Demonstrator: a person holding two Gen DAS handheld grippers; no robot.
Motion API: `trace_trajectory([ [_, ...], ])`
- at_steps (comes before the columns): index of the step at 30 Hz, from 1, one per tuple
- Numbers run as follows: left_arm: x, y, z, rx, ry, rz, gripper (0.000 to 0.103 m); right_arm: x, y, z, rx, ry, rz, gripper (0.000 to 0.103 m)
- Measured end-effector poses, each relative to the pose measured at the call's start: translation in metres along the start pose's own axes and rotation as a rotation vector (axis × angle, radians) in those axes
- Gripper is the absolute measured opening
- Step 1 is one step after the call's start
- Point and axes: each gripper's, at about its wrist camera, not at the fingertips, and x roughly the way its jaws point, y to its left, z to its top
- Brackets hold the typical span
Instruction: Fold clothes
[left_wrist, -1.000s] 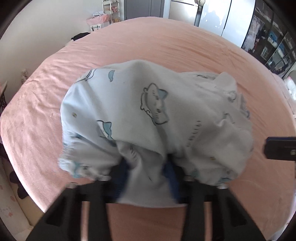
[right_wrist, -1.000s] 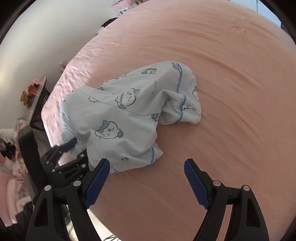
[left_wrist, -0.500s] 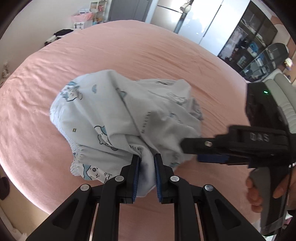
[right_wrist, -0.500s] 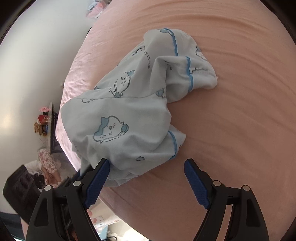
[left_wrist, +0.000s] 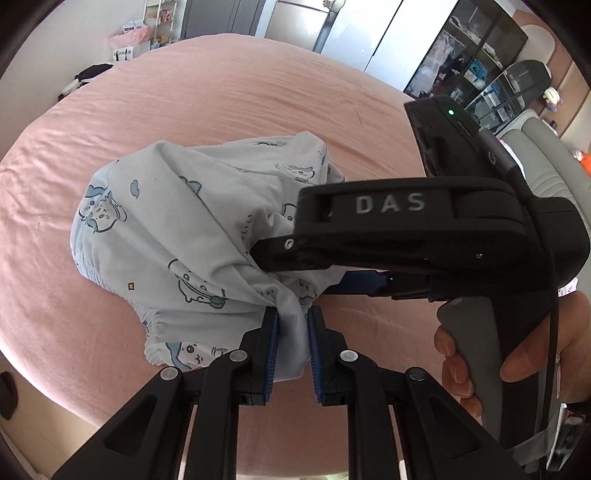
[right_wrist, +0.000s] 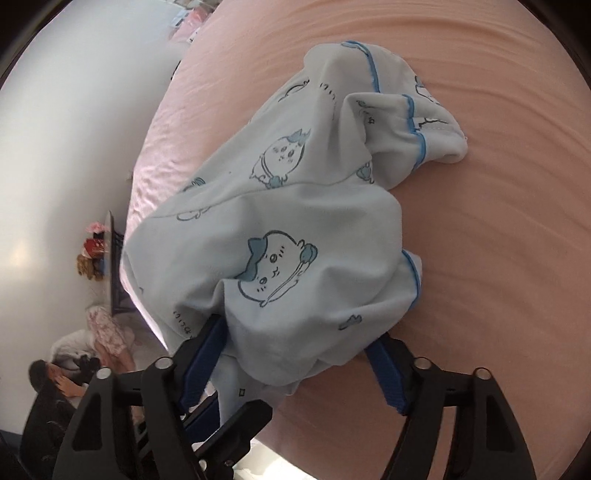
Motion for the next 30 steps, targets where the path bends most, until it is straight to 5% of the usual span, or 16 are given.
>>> trace_trajectory([
  [12, 0.009, 0.008, -0.002, -0.009, 0.027, -0.026, 0.014, 0.007, 0.033, -0.005, -0.188, -0.024, -0.113, 0.034],
  [14, 0.012, 0.003, -0.001, -0.003, 0.023, -0.022, 0.014, 0.006, 0.042, -0.007, -0.248, -0.037, -0.143, 0.022],
  [30, 0.013, -0.019, 0.009, 0.045, 0.028, -0.076, 0.014, -0.019, 0.050, -0.014, -0.333, -0.101, -0.213, 0.015],
])
